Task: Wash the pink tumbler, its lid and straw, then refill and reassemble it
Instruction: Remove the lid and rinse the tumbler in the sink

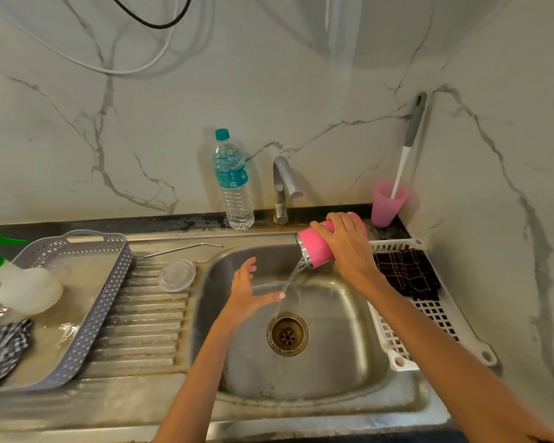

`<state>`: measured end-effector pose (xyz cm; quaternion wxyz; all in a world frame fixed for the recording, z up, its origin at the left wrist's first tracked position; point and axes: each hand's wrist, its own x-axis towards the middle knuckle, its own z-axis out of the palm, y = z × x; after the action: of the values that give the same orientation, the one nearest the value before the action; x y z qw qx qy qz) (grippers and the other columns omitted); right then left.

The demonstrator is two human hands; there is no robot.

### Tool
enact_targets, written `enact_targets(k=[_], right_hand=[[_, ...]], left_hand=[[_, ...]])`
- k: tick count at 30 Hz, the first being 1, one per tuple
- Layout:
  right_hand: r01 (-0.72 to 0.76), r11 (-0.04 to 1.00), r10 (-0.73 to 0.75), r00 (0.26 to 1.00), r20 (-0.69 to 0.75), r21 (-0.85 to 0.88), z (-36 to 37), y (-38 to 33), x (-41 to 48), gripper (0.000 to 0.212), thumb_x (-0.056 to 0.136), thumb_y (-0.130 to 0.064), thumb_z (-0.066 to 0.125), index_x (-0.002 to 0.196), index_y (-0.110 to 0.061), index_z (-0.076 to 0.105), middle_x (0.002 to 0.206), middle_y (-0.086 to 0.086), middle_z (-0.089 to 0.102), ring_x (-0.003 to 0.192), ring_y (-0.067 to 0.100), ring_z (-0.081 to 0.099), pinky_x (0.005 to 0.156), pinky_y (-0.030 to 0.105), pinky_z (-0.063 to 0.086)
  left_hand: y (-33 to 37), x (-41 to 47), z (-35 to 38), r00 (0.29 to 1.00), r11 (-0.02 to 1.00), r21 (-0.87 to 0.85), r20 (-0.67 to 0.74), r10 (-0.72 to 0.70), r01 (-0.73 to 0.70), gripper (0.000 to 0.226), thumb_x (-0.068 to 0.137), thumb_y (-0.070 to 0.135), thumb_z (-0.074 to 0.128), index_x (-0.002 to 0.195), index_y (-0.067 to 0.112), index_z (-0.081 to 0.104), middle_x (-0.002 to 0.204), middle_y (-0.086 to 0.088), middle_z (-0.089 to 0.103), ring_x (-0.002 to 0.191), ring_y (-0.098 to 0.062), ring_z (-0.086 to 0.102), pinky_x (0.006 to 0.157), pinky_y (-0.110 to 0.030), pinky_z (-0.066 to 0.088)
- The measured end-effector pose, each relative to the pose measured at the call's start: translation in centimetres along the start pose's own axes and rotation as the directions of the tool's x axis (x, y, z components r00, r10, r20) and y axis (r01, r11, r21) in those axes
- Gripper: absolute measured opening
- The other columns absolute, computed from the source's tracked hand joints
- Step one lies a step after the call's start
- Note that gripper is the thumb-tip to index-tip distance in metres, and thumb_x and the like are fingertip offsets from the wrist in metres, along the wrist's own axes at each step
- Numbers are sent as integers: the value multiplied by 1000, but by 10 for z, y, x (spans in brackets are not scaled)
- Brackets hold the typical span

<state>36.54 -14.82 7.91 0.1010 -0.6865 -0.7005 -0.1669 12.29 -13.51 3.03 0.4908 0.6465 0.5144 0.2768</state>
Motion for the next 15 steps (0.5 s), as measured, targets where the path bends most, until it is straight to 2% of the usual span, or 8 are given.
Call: enact_targets(k=[5,10,13,15], right_hand=[[23,999,-25,998,-57,-32,0,0,1,92,40,-16,95,125,-18,59,122,16,57,112,34,55,100,47,41],[-5,1000,5,1000,27,25,8,-1,-12,87,53,-15,89,130,-22,52,129,12,49,120,32,46,105,45,35],[-183,939,156,981,114,293,8,-4,-17,88,58,-9,84,134,-29,46,129,5,42,122,27,39,100,39,36],[-325,794,226,942,247,513,10,-7,-17,95,54,-15,88,137,-30,42,129,4,41,122,23,37,99,37,40]], left_hand=[[-1,0,2,1000,1000,-15,-2,5,-5,98,72,24,87,149,24,25,142,0,32,128,-13,36,106,-30,37],[0,-1,7,1000,999,-36,21,-18,19,97,73,27,86,149,27,25,144,0,33,129,-13,36,107,-33,39],[5,-2,12,995,995,-80,80,-55,61,95,77,28,83,151,25,23,149,-3,33,132,-14,36,109,-33,38],[11,-1,17,987,987,-124,136,-86,103,97,79,33,80,153,22,19,155,-3,30,141,-17,32,108,-29,33]])
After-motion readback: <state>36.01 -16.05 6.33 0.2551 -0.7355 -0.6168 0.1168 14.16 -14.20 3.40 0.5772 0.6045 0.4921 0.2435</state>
